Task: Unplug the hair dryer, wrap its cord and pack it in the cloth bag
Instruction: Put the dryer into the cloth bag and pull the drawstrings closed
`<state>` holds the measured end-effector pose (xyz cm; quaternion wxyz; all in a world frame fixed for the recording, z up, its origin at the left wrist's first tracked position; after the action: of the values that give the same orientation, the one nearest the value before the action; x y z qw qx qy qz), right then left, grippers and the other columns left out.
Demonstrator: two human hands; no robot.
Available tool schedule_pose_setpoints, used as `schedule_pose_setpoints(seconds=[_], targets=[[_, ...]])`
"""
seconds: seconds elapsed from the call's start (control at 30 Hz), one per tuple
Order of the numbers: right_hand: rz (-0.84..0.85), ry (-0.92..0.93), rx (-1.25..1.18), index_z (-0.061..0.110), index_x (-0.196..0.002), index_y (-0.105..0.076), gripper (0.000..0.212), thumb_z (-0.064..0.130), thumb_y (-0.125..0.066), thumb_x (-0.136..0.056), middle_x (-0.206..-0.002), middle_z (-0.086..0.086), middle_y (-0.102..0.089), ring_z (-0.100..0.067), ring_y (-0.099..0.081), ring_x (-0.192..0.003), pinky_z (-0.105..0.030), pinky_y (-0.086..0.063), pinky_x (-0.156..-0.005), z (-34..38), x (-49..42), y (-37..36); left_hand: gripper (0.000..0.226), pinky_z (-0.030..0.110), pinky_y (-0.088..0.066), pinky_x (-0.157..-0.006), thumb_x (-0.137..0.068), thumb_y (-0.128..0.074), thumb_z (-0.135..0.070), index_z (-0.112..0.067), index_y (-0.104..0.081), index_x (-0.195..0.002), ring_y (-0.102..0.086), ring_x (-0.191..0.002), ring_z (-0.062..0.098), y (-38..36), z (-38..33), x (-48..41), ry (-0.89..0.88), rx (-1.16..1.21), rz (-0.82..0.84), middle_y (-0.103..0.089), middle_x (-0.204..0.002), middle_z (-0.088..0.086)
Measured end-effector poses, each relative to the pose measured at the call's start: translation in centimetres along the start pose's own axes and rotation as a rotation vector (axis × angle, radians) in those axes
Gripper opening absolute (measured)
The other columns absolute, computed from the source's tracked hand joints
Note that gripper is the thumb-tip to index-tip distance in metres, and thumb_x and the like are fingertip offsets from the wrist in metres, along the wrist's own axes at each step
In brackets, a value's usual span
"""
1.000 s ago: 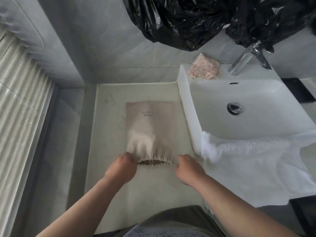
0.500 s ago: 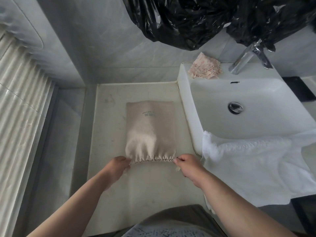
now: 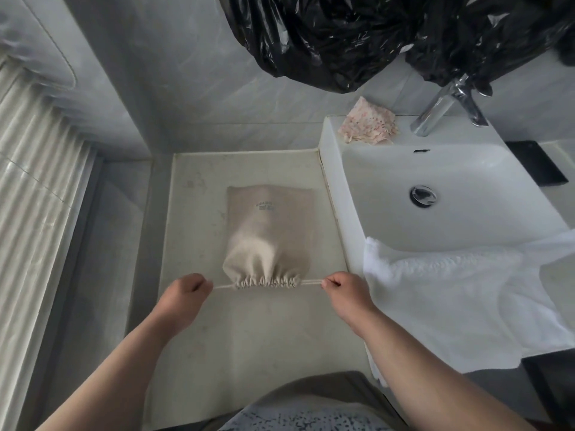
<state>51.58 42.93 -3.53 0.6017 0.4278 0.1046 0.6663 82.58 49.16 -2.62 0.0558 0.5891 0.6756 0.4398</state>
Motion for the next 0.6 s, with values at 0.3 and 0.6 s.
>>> schedule_pose_setpoints(seconds=[0.3,0.6], targets=[[-0.069,-0.049,-0.034,-0.001,-0.067,-0.064,0.027,0.014,-0.063,-0.089,-0.061,-0.007,-0.054,-0.021,-0.048,-0.061,-0.029,-0.037,-0.057,-1.7,0.1,0.7,0.034,0.036,-0.034,-0.06,-0.096,-0.058,-0.024,-0.004,-0.055,-0.069,-0.052,-0.072,0.033,-0.5,1.4,-0.7,0.148,0.007,-0.187,-0.053,-0.065,0.01],[-0.127,-0.043,0.023,0.0,-0.064,-0.059,0.03,0.013,-0.058,-0.09,-0.059,-0.007,-0.05,-0.023,-0.044,-0.061,-0.029,-0.032,-0.05,-1.7,0.2,0.8,0.03,0.034,-0.036,-0.059,-0.096,-0.058,-0.023,-0.002,-0.059,-0.074,-0.055,-0.071,0.034,-1.0,1.5,-1.4,0.234,0.089,-0.212,-0.058,-0.068,0.014]])
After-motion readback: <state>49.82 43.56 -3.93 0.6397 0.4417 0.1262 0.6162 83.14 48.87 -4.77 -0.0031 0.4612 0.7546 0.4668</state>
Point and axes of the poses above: each hand's wrist, its own x-axis away from the middle knuckle, its own y-axis out of the back of the hand, z = x × y, the point moved 2 cm from there along -x, towards the middle knuckle
